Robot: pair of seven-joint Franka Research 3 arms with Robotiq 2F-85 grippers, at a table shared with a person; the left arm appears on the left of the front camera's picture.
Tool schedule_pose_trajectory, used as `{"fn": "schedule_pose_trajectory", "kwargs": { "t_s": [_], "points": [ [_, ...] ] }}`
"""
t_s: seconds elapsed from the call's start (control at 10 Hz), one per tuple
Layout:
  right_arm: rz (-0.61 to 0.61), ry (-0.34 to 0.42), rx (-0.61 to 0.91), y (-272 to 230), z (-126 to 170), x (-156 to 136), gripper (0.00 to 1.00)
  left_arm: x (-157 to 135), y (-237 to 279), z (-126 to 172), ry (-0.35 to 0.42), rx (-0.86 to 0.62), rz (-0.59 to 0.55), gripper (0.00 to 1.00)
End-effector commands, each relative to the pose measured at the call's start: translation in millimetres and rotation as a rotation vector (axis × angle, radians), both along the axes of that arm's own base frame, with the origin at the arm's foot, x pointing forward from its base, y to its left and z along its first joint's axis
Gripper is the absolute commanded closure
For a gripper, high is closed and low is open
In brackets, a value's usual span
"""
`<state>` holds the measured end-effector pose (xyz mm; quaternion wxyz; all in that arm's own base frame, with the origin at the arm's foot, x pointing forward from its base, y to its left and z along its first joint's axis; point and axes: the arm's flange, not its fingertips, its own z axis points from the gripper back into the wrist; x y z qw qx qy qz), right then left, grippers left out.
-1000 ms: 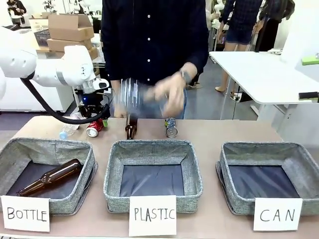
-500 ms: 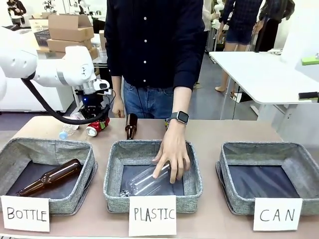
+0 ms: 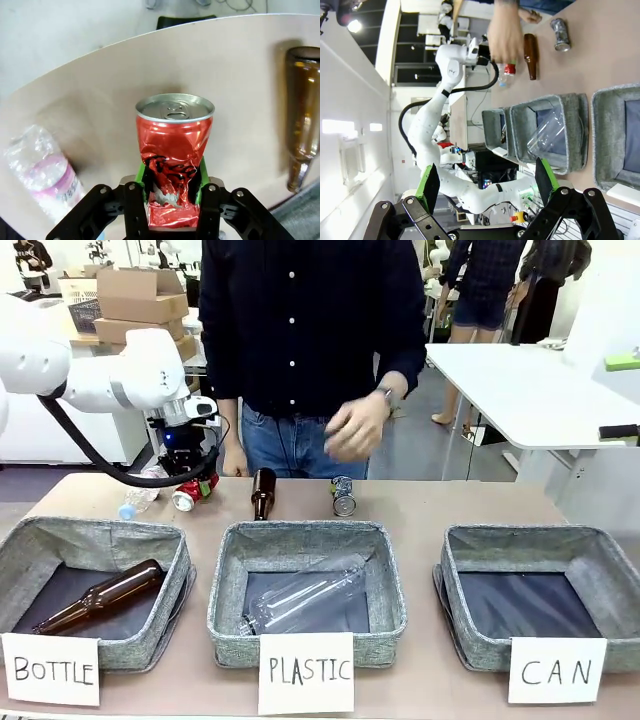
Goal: Sort the can waste into the basket.
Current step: Pick up the can waste from the table and place it in the right Fabric basket.
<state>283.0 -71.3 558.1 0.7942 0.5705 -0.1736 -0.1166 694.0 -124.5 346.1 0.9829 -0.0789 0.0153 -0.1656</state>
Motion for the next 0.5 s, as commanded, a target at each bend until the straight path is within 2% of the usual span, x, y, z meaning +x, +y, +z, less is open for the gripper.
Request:
{"fn": "schedule_pose_trajectory", "kwargs": {
  "t_s": [0.0,0.1,0.2,0.3,0.4],
  "points": [
    [0.008,-0.033,0.009,-1,1,3,0.00,-75,11,89,-0.069,-0.092,-0.030,1.00],
    [0.008,-0.033,0.009,-1,1,3,0.00,-134,16,139,-0.136,-0.165,-0.141,1.00],
    [0.008,-0.033,0.009,-1,1,3,0.00,-212,21,172,-0.040,-0.211,-0.374,1.00],
    [0.008,-0.033,0.009,-1,1,3,0.00,-280,24,179,-0.108,-0.198,-0.582,1.00],
    [0.008,-0.033,0.009,-1,1,3,0.00,-334,30,172,-0.204,-0.173,-0.689,1.00]
  ]
}}
